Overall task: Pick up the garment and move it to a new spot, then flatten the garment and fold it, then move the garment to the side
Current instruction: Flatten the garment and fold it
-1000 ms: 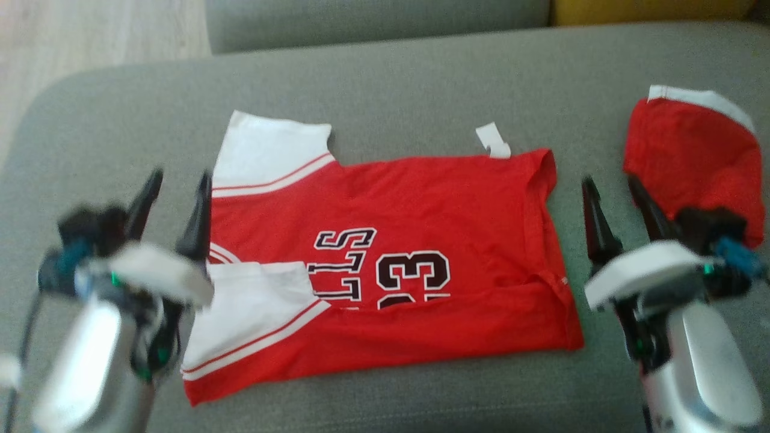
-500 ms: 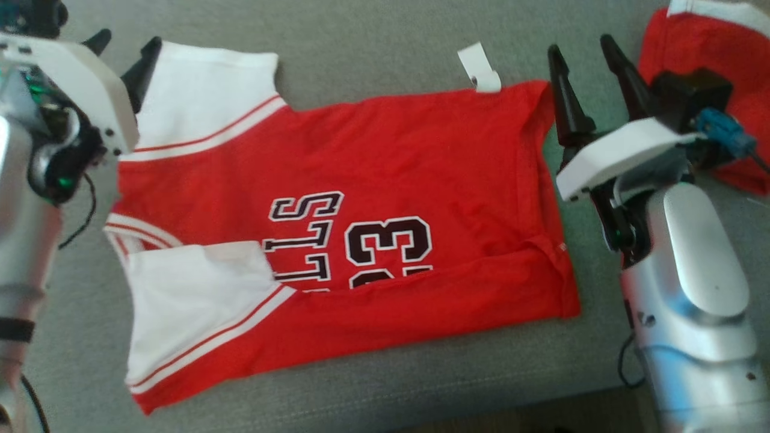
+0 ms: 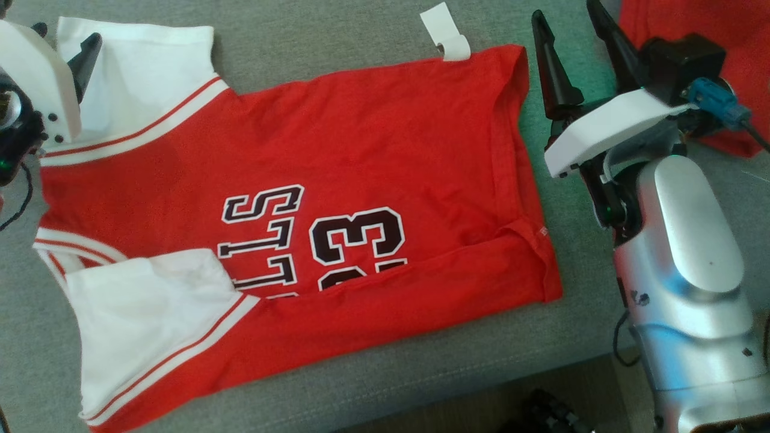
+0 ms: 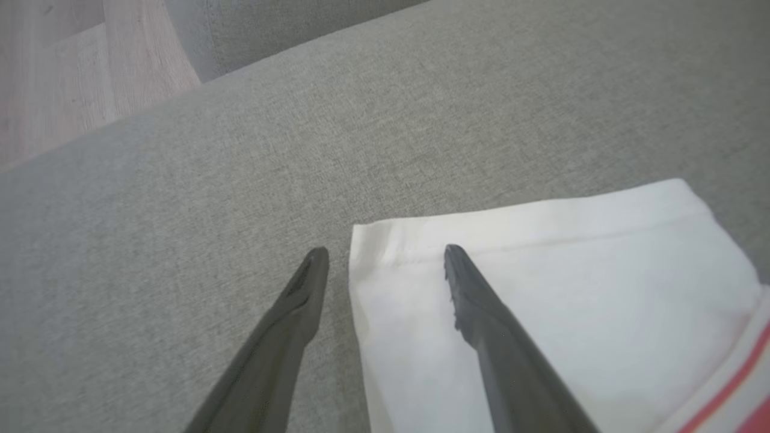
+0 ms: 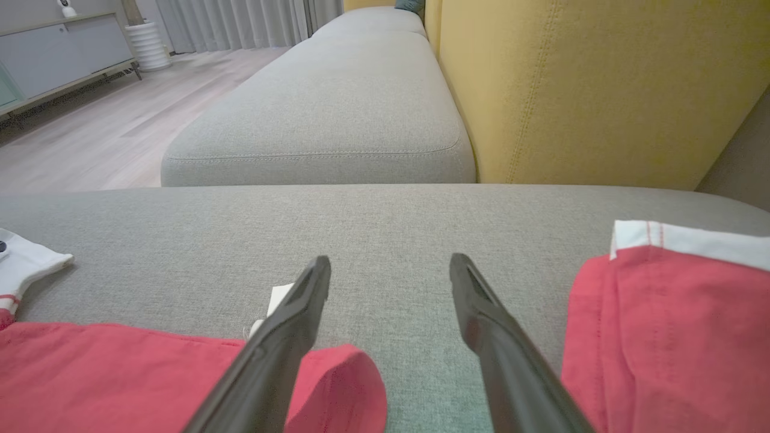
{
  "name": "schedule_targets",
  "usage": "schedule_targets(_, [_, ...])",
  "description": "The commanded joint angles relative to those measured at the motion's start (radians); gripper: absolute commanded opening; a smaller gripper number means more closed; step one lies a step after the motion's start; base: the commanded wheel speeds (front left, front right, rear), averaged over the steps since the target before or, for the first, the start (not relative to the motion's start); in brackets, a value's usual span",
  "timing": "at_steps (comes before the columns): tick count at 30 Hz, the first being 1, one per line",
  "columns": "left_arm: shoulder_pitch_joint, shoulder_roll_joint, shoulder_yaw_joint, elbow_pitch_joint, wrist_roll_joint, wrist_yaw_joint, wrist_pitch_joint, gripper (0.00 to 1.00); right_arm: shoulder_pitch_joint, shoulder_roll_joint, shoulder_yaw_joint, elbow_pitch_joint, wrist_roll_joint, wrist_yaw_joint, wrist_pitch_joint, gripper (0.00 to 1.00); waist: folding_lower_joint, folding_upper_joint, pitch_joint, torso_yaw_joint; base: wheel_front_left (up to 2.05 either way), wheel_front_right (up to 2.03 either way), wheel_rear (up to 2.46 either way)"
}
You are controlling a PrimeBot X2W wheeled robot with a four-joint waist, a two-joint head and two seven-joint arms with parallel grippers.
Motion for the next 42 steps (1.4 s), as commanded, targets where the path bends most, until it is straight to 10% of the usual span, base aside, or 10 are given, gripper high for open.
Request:
schedule_targets(1, [-0.054, 0.058, 0.026, -0.01, -0.011, 0.001, -0.013, 1.0, -0.023, 0.001, 0.014, -0.029, 0.004, 0.007, -0.009, 1.0, -0.0001, 0.0, 0.005, -0.006, 0.0, 0.0, 0.0])
schedule_targets(15, [-0.125, 0.071, -0.098, 0.091, -0.096, 0.001, -0.002, 1.0, -0.029, 0.001, -0.001, -0.038, -0.016, 0.007, 0.002, 1.0, -0.0001, 0.0, 0.032, -0.028, 0.0, 0.0, 0.0])
schedule_targets(17, [-0.124, 0.068, -0.117, 0.094, -0.12, 0.001, 0.019, 0.09, -0.028, 0.001, -0.006, -0.039, -0.021, 0.007, 0.006, 1.0, -0.0001, 0.0, 0.03, -0.025, 0.0, 0.0, 0.0])
schedule_targets(18, [-0.124, 0.068, -0.125, 0.092, -0.132, 0.001, 0.025, 0.0, -0.027, 0.001, -0.009, -0.038, -0.024, 0.007, 0.008, 1.0, -0.0001, 0.0, 0.027, -0.022, 0.0, 0.0, 0.0])
schedule_targets(32, [-0.143, 0.019, -0.151, 0.029, -0.233, 0.001, -0.199, 0.0, -0.069, -0.02, -0.05, 0.021, 0.003, 0.007, 0.053, 1.0, -0.0001, 0.0, -0.047, 0.084, 0.0, 0.0, 0.0])
schedule_targets(42, [-0.112, -0.012, -0.188, -0.086, -0.255, 0.001, -0.301, 0.0, -0.131, -0.163, 0.078, 0.196, 0.162, 0.007, 0.211, 1.0, -0.0001, 0.0, -0.096, 0.201, 0.0, 0.0, 0.0])
